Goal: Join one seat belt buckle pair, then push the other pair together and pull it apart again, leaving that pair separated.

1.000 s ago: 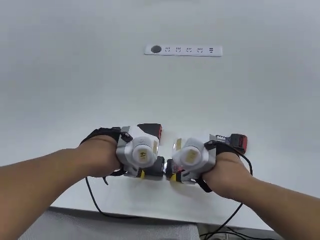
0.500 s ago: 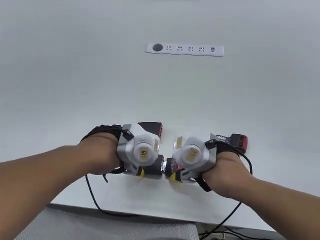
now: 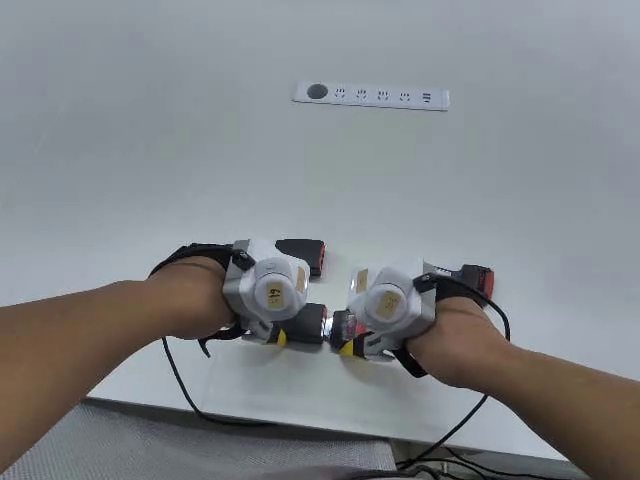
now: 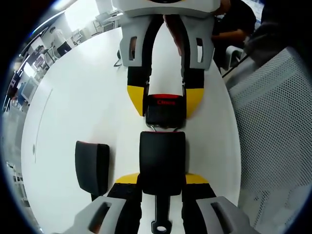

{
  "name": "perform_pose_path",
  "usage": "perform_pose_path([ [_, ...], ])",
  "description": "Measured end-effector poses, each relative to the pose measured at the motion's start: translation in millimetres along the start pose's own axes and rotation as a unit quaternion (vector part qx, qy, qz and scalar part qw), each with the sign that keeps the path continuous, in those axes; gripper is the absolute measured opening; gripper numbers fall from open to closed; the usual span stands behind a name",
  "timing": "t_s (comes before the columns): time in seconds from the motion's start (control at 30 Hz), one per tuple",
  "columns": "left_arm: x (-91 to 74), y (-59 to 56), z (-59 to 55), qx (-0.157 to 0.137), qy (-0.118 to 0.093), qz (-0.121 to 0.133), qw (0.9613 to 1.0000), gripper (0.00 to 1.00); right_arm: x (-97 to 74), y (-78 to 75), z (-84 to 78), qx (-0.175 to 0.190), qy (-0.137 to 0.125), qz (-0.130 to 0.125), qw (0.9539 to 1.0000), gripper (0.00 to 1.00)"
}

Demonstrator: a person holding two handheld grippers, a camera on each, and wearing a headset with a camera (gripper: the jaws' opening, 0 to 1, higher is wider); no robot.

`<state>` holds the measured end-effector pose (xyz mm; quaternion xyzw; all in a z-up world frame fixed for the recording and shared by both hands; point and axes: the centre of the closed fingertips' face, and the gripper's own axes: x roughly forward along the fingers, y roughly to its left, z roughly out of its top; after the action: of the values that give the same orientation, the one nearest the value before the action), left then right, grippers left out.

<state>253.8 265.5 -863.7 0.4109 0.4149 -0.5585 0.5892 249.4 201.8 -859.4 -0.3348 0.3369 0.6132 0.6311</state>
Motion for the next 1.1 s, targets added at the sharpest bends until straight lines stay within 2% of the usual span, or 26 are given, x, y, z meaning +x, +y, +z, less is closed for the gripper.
perform_pose_path([
  [0.23, -0.2, -0.9, 1.2, 0.003, 0.0, 0.001, 1.0, 0.32, 0.0, 2.0, -0.1, 0.001, -0.018, -0.004, 0.9998, 0.34],
  [0.4, -0.2, -0.7, 1.7, -0.004, 0.005, 0.007, 1.0, 0.33, 0.9, 1.4, 0.3, 0.007, -0.015, -0.003, 0.9999, 0.35],
  [0.47, -0.2, -0.6, 1.4, -0.017, 0.003, 0.008, 0.9998, 0.33, 1.4, 1.3, -1.0, 0.014, -0.012, -0.01, 0.9998, 0.36],
  [0.53, -0.2, 1.0, -0.4, -0.044, 0.001, 0.009, 0.999, 0.34, 4.0, 3.8, -7.4, -0.004, 0.0, -0.013, 0.9999, 0.38],
  [0.57, -0.6, 2.0, -1.3, -0.056, 0.0, 0.01, 0.9984, 0.35, 3.1, 2.9, -4.5, 0.014, -0.012, -0.017, 0.9997, 0.38],
  [0.67, -0.9, 1.6, -2.6, -0.071, -0.006, 0.012, 0.9974, 0.35, 0.9, 7.3, -2.4, 0.04, -0.017, -0.009, 0.999, 0.38],
  [0.7, -1.3, 0.2, -3.2, -0.091, -0.006, 0.015, 0.9958, 0.36, -2.2, 7.9, 0.1, 0.044, -0.022, -0.009, 0.9988, 0.37],
  [0.83, -10.9, 1.4, 2.0, -0.069, -0.014, 0.03, 0.997, 0.36, -12.1, 9.6, 9.9, 0.043, -0.039, -0.013, 0.9982, 0.36],
  [0.97, -24.8, 3.4, 9.1, -0.07, -0.025, 0.035, 0.9966, 0.38, -25.8, 5.7, 21.3, 0.044, -0.059, -0.025, 0.9969, 0.37],
  [1.1, -43.4, 14.8, 17.4, -0.059, -0.041, 0.05, 0.9962, 0.39, -41.8, -0.1, 31.7, 0.057, -0.082, -0.037, 0.9944, 0.36],
])
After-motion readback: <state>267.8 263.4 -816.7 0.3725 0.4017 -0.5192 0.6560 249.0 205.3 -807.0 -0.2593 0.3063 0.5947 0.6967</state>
